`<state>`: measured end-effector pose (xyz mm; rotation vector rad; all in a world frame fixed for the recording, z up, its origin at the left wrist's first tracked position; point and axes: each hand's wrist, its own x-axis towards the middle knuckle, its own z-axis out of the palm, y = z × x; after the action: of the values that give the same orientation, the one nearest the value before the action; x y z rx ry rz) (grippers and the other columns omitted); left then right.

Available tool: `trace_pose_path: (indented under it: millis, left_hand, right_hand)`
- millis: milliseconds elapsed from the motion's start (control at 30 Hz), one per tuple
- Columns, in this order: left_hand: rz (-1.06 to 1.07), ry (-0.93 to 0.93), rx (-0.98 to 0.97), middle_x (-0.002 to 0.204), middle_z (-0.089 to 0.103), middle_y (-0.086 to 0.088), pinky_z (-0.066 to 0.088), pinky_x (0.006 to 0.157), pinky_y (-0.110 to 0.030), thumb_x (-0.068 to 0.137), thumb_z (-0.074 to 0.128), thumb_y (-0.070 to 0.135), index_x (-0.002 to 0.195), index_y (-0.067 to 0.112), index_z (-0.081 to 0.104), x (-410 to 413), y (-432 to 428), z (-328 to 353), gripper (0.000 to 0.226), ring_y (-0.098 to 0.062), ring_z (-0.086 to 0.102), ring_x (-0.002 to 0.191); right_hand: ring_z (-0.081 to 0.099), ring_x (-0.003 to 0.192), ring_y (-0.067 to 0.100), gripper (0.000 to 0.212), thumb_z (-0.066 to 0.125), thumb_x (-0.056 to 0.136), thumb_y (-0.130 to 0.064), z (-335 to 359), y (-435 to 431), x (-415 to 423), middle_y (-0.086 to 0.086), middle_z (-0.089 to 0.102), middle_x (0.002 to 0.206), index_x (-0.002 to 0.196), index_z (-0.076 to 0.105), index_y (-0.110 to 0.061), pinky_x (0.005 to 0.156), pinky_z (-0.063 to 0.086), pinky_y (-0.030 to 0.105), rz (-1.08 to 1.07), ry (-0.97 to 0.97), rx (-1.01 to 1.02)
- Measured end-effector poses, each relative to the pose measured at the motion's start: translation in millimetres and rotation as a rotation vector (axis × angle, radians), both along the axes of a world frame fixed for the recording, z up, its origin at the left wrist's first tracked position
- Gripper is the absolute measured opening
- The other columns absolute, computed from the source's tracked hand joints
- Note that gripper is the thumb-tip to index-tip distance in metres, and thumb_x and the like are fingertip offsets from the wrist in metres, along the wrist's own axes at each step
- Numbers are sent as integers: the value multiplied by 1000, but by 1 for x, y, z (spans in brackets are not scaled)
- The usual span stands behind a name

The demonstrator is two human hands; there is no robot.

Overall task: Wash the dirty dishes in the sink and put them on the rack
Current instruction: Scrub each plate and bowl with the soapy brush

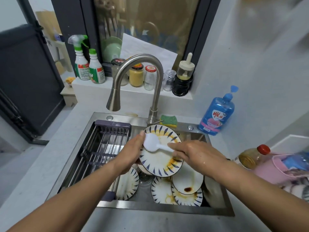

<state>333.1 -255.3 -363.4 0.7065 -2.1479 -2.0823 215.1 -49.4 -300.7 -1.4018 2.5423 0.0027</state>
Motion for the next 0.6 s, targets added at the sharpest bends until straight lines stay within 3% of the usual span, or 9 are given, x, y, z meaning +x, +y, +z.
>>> trace_pose_path:
  millis: [100, 200, 267, 433, 600]
  left_hand:
    - [88, 18, -18, 114, 65, 5, 50, 92, -36, 101, 28, 63, 112, 24, 63, -2, 11, 8, 53, -19, 60, 111]
    - [153, 67, -71, 98, 56, 23, 44, 72, -1, 110, 30, 39, 100, 34, 55, -4, 25, 15, 27, 18, 60, 86]
    - [149, 93, -95, 97, 51, 27, 35, 68, 8, 111, 30, 30, 102, 36, 50, -6, 35, 21, 23, 35, 50, 77]
    - [218, 103, -98, 101, 45, 40, 26, 72, 13, 109, 31, 41, 106, 47, 47, -14, 54, 14, 17, 42, 42, 82]
    - [206, 42, -116, 102, 57, 29, 36, 67, 8, 109, 26, 43, 110, 38, 56, -21, 79, 5, 30, 34, 52, 82]
  right_hand:
    - [62, 94, 14, 42, 42, 102, -58, -4, 17, -3, -13, 66, 110, 143, 39, -57, 79, 57, 42, 63, -45, 37]
    - [60, 91, 10, 42, 39, 102, -59, -5, 38, -8, -15, 63, 106, 144, 34, -59, 75, 56, 38, 129, -31, 109]
    - [59, 89, 12, 40, 37, 104, -56, -2, 54, -16, -12, 61, 104, 145, 35, -56, 75, 56, 36, 136, 12, 174]
    - [63, 94, 24, 37, 30, 107, -55, 10, 79, -52, -3, 58, 105, 141, 40, -45, 73, 51, 37, -30, 188, 139]
    - [63, 95, 23, 33, 38, 105, -53, 4, 48, -52, -3, 62, 105, 138, 43, -48, 80, 55, 46, -55, 28, -33]
